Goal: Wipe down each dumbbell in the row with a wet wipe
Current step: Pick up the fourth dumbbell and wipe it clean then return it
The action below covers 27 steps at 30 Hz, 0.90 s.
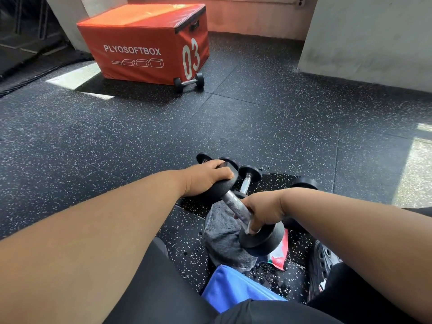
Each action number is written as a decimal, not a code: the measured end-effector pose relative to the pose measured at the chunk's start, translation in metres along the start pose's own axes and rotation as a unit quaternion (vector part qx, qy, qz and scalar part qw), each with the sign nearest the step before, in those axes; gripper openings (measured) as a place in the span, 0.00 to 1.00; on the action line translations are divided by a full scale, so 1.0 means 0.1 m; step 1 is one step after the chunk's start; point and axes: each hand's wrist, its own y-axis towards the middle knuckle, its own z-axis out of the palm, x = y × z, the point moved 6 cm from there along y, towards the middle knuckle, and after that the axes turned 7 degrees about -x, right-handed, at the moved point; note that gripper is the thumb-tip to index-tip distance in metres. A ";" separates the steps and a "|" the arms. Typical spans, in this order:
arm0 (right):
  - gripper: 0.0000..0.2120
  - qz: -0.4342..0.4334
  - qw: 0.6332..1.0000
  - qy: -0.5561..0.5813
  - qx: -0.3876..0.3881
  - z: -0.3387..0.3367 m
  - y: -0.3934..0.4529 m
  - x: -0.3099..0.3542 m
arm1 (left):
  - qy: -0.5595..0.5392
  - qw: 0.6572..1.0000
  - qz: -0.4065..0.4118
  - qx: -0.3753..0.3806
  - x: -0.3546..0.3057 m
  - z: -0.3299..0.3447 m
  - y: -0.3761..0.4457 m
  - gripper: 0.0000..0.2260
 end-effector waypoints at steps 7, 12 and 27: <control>0.20 0.014 0.995 -0.031 -0.089 -0.07 -0.14 0.14 | -0.010 1.000 -0.009 -0.002 0.04 0.00 -0.01 0.23; 0.24 0.031 0.975 -0.094 -0.199 0.04 -0.14 0.22 | -0.011 1.000 -0.014 -0.006 0.04 0.00 0.01 0.22; 0.23 0.028 0.996 0.070 -0.055 0.08 0.02 0.14 | 0.014 1.000 -0.006 -0.006 0.01 0.01 -0.01 0.32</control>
